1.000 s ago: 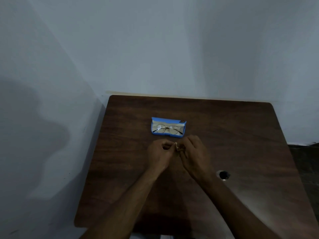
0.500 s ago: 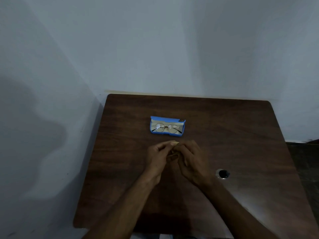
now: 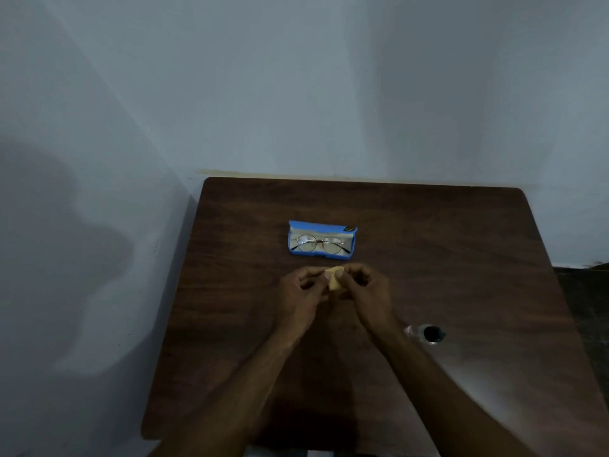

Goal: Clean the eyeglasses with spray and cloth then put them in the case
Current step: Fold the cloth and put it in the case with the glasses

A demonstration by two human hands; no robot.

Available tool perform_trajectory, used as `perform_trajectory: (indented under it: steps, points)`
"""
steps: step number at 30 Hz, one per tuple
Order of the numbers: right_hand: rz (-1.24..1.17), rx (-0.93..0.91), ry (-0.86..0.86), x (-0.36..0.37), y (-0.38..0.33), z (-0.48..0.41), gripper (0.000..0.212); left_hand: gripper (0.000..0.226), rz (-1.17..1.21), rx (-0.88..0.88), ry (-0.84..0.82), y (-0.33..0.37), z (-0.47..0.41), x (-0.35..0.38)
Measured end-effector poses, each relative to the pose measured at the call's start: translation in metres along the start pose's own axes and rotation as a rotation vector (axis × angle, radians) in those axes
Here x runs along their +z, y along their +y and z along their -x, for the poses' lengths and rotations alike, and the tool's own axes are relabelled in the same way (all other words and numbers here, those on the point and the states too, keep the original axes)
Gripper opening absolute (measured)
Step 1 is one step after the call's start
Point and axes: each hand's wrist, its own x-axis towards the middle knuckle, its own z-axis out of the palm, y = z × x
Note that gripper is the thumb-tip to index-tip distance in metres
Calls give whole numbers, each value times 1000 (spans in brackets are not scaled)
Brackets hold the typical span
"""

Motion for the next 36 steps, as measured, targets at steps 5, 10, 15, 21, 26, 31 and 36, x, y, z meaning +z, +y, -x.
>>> perform_trajectory:
  steps: [5,10,15,21,26,31,36]
  points:
    - [130,-66,-62,12,5,-22,13,15,10,22,5,-12,-25,-6]
    - [206,-187,7,20,9,-53,20,12,-182,128,55,-16,-60,-7]
    - [531,-376,141,32,20,-83,26,14,-529,389,166,-23,-93,-10]
    - [724,-461,94,38,26,-99,31,23,-677,392,144,-33,-110,-15]
    - [812,-515,61,37,31,-108,35,18,-686,394,131,-42,-115,-17]
    - [897,-533,0,39,35,-114,36,17,-722,372,107,-41,-120,-18]
    - [956,-559,6,41,42,-117,31,14,-723,359,111,-41,-120,-17]
